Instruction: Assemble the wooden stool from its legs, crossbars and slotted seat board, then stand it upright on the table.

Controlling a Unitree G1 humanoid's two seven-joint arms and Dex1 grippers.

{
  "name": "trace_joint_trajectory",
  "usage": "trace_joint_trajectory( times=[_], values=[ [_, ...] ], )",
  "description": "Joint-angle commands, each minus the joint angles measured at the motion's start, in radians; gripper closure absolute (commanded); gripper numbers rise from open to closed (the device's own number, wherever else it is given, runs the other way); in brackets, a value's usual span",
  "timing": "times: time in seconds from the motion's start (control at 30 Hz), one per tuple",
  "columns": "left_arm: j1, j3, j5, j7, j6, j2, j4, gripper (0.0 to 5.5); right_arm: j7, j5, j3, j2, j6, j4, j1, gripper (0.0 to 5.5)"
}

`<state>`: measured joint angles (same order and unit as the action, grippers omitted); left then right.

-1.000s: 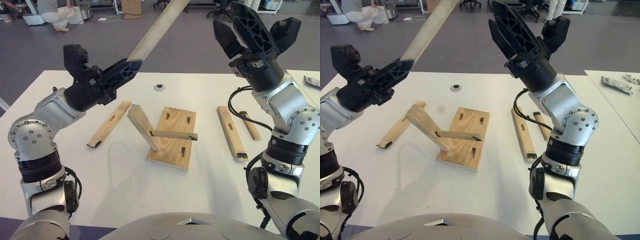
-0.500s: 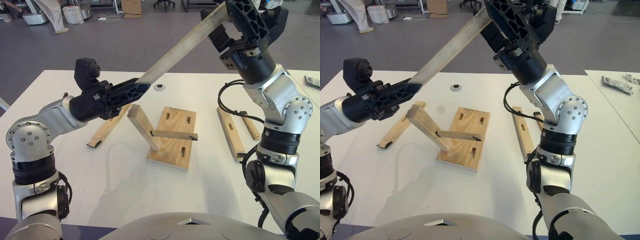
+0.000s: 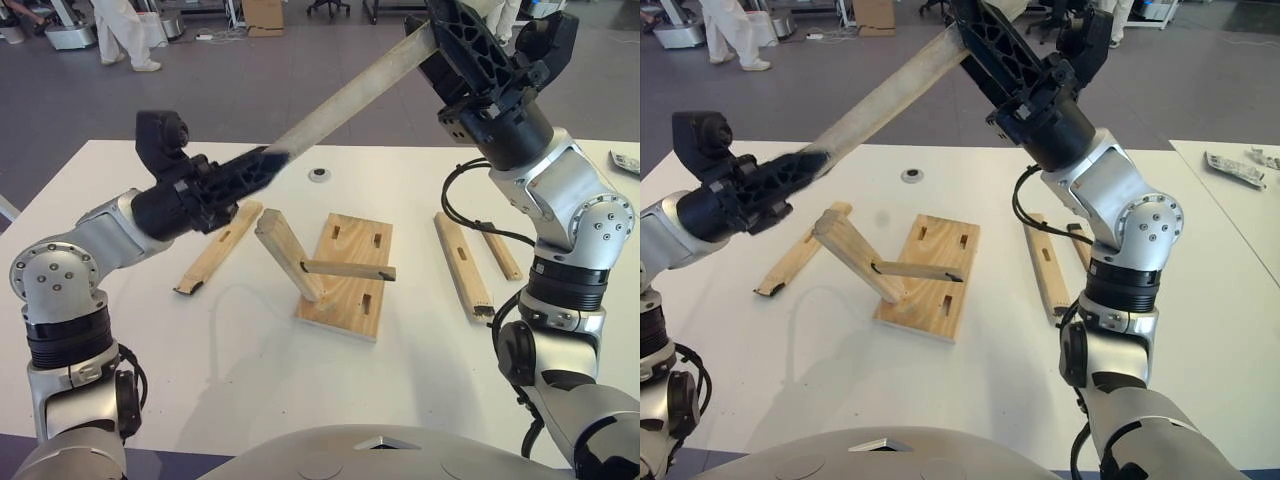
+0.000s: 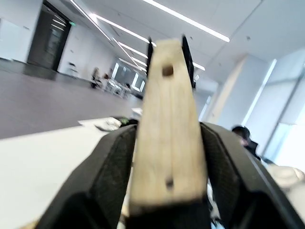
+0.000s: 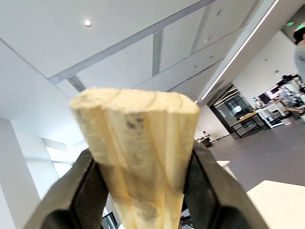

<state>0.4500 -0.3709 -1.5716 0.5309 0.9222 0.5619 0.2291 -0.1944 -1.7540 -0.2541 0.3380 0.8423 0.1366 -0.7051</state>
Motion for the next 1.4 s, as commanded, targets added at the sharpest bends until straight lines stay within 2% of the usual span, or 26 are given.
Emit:
trace_joint_trajectory(
  times=[0.03,0.1,0.17,0.33,0.4,0.5,0.67,0.87,1.1,1.4],
  values=[
    [0.072,-0.063,0.037,-0.065,-0.119,-0.031,-0.056,2.36,-0.009,0.143,-0.032,0.070,-0.060,-0.035,-0.100,3.42],
    [0.046,-0.089,0.130,-0.037,-0.175,-0.006,-0.097,1.98,-0.054,0.296,-0.042,0.167,-0.081,-0.048,-0.093,3.42],
    [-0.022,-0.117,0.252,-0.021,-0.257,0.000,-0.138,1.96,-0.137,0.490,-0.029,0.281,-0.121,-0.026,-0.016,3.42],
    [-0.240,-0.089,0.534,-0.042,-0.432,-0.082,-0.110,1.96,-0.329,0.792,0.014,0.387,-0.230,0.106,0.271,3.43],
    [-0.282,-0.055,0.605,-0.065,-0.476,-0.133,-0.093,1.96,-0.356,0.796,-0.032,0.389,-0.223,0.156,0.369,3.43],
    [-0.331,0.004,0.699,-0.059,-0.532,-0.191,-0.097,1.96,-0.362,0.807,-0.094,0.332,-0.278,0.252,0.496,3.43],
    [-0.458,0.032,0.787,-0.010,-0.633,-0.258,-0.090,1.96,-0.471,0.906,-0.088,0.273,-0.434,0.297,0.616,3.43],
    [-0.572,0.025,0.810,0.043,-0.749,-0.339,-0.086,1.96,-0.620,0.903,-0.085,0.248,-0.516,0.281,0.686,3.43],
    [-0.546,0.031,0.802,0.074,-0.757,-0.340,-0.110,1.96,-0.755,0.837,-0.027,0.264,-0.467,0.348,0.775,3.43],
    [-0.537,0.029,0.776,0.105,-0.742,-0.339,-0.107,1.96,-0.814,0.824,0.007,0.274,-0.432,0.349,0.786,3.43]
  ],
)
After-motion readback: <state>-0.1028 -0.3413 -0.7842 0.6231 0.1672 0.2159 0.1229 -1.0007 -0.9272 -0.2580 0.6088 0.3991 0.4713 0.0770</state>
